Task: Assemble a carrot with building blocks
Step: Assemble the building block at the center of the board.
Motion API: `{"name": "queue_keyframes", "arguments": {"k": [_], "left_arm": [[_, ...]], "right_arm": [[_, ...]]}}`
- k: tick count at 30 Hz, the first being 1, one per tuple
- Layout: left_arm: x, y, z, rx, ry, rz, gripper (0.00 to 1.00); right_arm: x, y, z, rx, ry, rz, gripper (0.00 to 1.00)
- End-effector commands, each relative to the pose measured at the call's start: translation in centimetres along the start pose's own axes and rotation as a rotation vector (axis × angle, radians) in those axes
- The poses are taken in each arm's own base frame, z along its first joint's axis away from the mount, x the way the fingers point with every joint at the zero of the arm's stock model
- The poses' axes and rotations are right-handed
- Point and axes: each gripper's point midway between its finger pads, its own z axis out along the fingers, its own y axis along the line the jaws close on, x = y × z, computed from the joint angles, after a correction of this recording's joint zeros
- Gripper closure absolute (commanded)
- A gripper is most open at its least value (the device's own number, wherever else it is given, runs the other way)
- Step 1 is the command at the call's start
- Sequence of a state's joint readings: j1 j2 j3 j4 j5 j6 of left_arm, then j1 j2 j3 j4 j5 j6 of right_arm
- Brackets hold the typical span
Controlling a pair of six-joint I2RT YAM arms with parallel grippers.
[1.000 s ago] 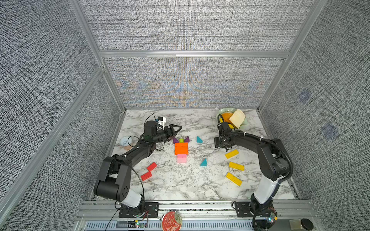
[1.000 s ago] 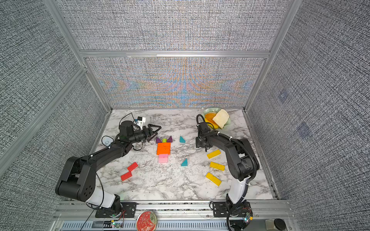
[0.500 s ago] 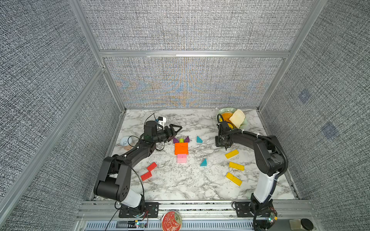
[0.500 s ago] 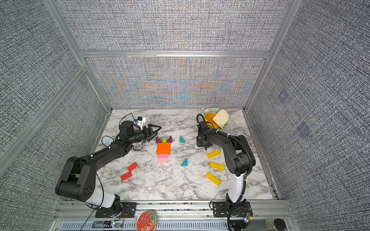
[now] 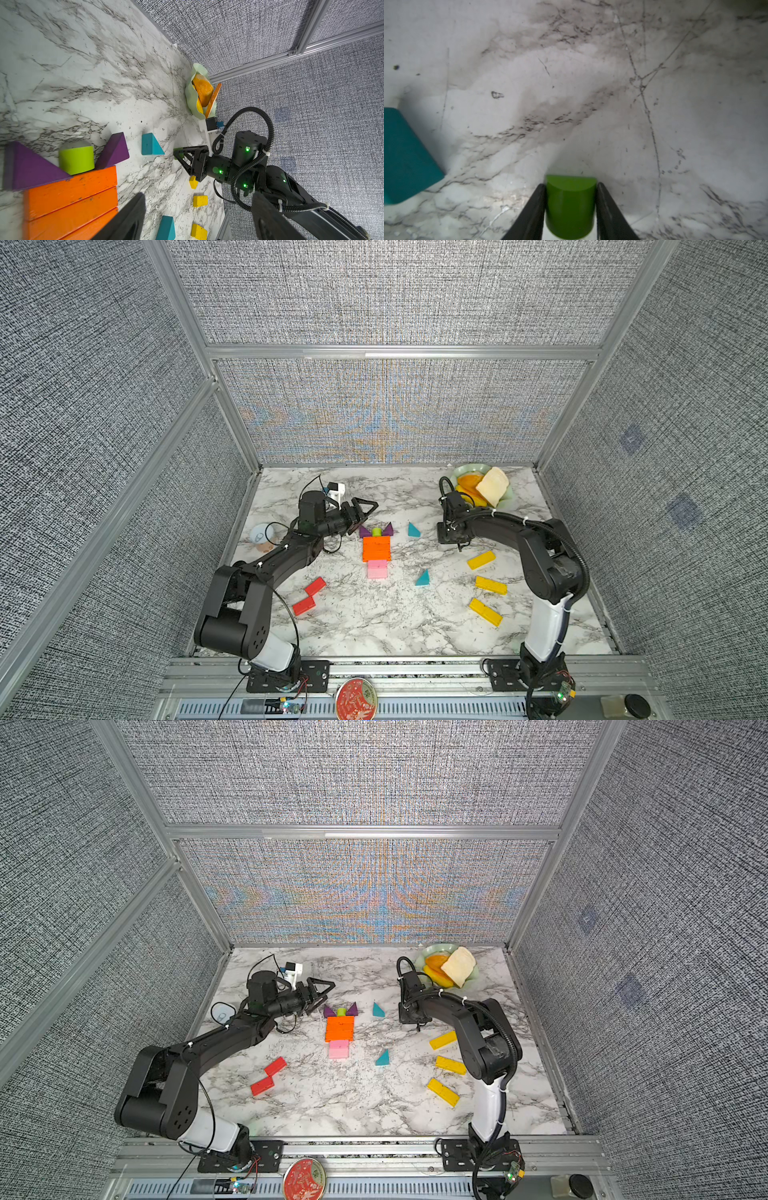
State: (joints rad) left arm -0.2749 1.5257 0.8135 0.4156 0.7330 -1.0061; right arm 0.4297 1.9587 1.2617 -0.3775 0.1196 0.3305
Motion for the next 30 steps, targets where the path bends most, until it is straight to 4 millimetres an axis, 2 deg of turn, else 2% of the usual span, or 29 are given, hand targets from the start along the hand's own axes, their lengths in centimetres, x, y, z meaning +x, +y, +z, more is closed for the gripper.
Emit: {"name": "queue_keyframes", "arguments": {"k": [1,6,11,24,30], "left_arm": [[-0.2,-0.6,-0.1,0.015,-0.005,0.018,0.19],[-0.2,-0.7,-0.1,0.017,-0.004,0.019,0.19],[-0.3,-0.9,-0.1,0.019,-0.006,0.022,0.19],[-0.2,-0.7,-0.1,0.017,-0.003,0.018,0.19],[-0.2,-0.7,-0.1,0.017,-0.004,0.017,0.19]], "right_arm": [[0.3,1.3,0.1,-0.026,0.027,0.008,0.60],[-0.5,3.1,0.2,-0.056,0.023,-0.005,0.60],[-0.7,4.0,0.6,-0.069,0.026,-0.006,0.60],[-1.8,5.2,-1.2,-0.153,-0.005,0.038,0.57],[-1.8,4.9,-0.5,-0.146,0.000,0.044,0.56]]}}
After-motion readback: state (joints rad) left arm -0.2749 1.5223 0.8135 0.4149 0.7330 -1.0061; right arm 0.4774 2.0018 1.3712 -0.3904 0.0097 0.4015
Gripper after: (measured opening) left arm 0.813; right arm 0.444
